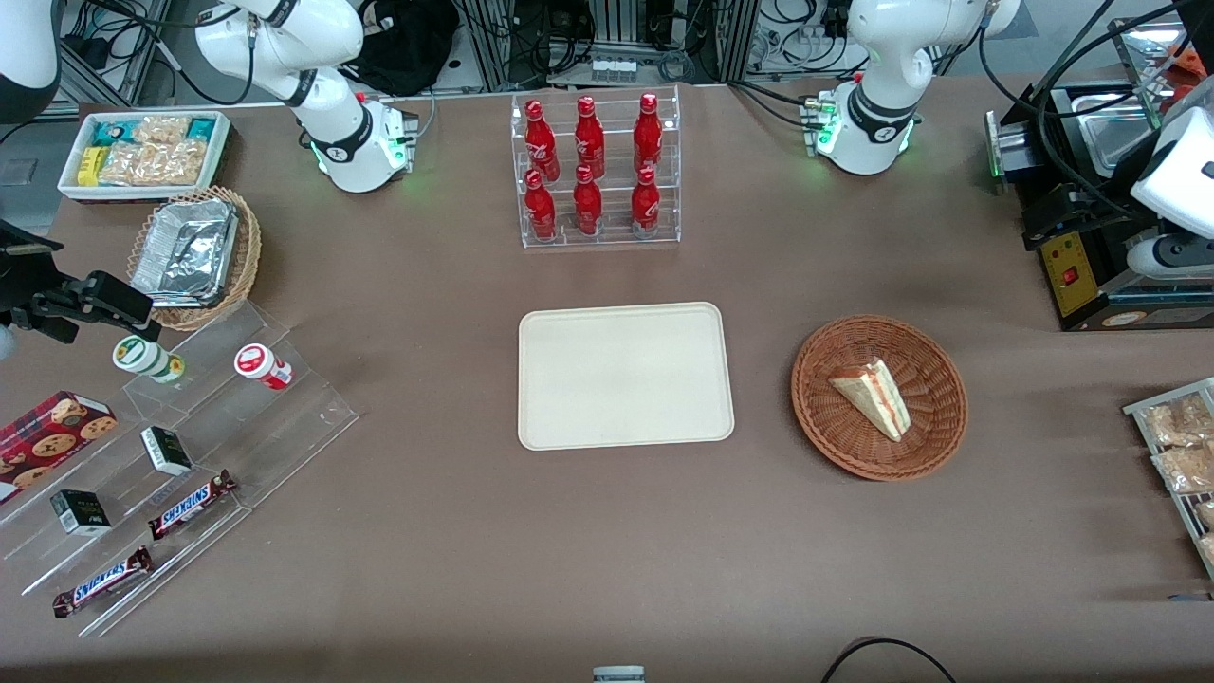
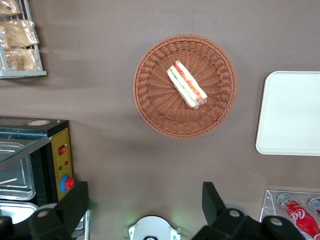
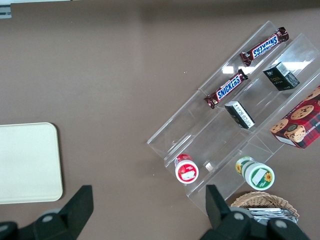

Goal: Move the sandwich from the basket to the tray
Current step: 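Move the left gripper down over the wrapped sandwich in the wicker basket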

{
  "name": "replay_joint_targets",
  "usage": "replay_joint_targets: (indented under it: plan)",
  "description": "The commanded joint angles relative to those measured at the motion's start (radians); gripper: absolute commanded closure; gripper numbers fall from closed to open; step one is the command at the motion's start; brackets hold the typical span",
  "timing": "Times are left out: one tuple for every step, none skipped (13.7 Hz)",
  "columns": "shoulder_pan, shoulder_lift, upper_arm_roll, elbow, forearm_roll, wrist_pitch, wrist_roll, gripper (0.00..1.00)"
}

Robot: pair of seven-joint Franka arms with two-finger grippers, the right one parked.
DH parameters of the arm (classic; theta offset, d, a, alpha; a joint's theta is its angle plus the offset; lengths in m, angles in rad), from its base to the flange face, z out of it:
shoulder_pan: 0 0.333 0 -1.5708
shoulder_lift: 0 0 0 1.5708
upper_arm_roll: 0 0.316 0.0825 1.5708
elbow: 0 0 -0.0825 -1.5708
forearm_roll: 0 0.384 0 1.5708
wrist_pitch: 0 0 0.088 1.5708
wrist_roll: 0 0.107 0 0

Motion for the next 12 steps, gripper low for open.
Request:
replay_joint_targets:
  plan:
    - [-0.002,-0.004,-0.003,0.008,0.020,-0.027,0.014,0.00]
    - [-0.002,0.000,-0.003,0.011,0.020,-0.029,0.011,0.00]
    - [-0.002,0.002,-0.003,0.010,0.019,-0.029,0.011,0.00]
    - [-0.002,0.006,-0.003,-0.001,0.020,-0.027,0.011,0.00]
    - [-0.002,0.015,-0.006,-0.010,0.017,-0.020,0.009,0.00]
    - [-0.002,0.037,-0.006,-0.036,0.014,-0.006,0.009,0.00]
    - [-0.002,0.055,-0.006,-0.073,0.016,0.034,0.008,0.00]
    - [-0.002,0.051,-0.006,-0.137,0.010,0.099,0.008,0.00]
    - [0.000,0.048,-0.006,-0.200,0.005,0.173,-0.001,0.00]
    - [-0.002,0.048,-0.007,-0.255,0.005,0.238,-0.048,0.00]
    - [-0.002,0.048,-0.009,-0.310,0.007,0.310,-0.119,0.00]
    - [-0.003,0.042,-0.018,-0.367,0.007,0.386,-0.173,0.00]
